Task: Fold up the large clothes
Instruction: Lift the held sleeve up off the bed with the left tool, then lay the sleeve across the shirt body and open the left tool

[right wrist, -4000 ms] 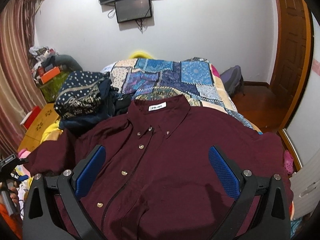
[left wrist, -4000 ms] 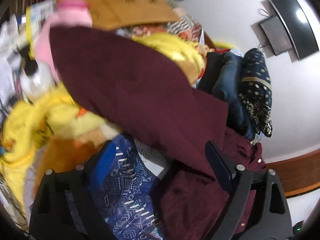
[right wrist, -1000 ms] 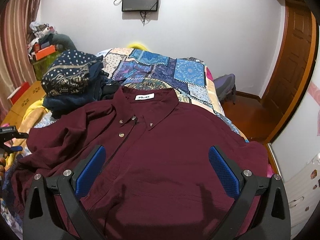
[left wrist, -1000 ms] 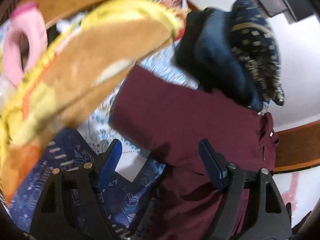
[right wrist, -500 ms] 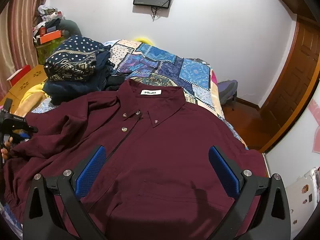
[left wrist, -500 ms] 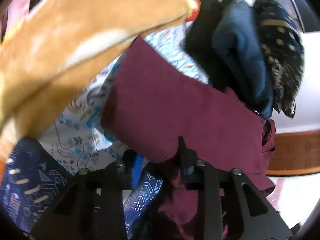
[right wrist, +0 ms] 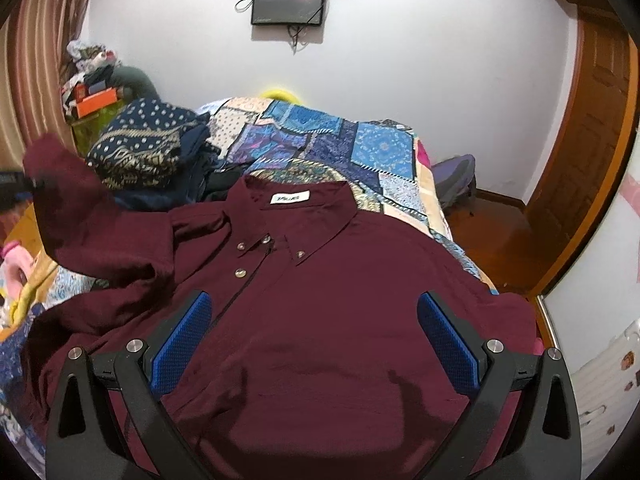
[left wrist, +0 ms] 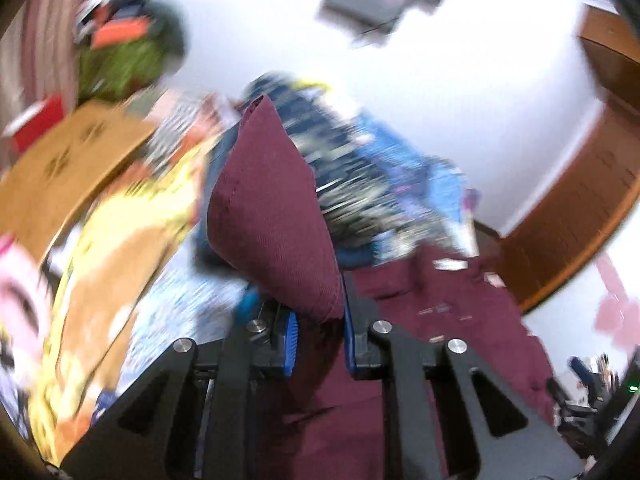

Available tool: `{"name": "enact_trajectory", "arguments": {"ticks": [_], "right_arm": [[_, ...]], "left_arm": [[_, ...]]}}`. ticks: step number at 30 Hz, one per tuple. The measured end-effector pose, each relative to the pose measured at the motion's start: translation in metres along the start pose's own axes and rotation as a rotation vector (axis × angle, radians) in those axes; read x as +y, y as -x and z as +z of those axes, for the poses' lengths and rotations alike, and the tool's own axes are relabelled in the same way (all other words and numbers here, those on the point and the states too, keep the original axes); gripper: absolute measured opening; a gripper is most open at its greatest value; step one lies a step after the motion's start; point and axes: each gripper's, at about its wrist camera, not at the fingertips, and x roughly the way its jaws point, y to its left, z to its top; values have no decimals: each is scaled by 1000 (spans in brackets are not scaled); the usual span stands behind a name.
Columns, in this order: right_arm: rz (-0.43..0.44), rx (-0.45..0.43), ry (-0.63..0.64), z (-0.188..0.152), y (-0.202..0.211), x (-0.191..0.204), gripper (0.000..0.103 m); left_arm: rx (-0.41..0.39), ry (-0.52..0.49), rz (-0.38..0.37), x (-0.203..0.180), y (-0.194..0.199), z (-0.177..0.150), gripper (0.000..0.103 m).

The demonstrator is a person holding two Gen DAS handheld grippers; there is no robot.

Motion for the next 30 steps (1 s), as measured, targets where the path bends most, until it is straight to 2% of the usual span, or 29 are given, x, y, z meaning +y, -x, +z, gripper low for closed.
{"name": "enact_trajectory", "arguments": {"ticks": [4,7,10,13,19,21,24,27,30], "right_arm": [[-13,-11,-33,-3,5,-16,102],[-27,-10,-60,-6,6,-28,102],[-36,-19,-94,-9,12,-44,102],[-50,-34,-118,-12,20,-57,102],[-71,-47,-173,-17,29,-81,102],[-72,-42,-195,-20,30,-88,102],[-74,-29,-220,-24,30,-97,102],[-74,-17,-243,-28,29,-103,102],[-69,-1,-261,-31,26,-107,102]], "left_arm": [[-42,-114,-146,-73,10,21,17],[-25,-181,-244,-121,7,28,17],[-1,-255,-296,-158,8,22,17],[47,-323,-346,-208,-8,10,16],[199,-407,-400,-269,-46,-27,16],[263,-430,-420,-280,-60,-43,17],[334,-493,-411,-294,-74,-64,17],[386,-547,-399,-305,-79,-81,17],[434,-577,-395,-307,-85,-95,23]]}}
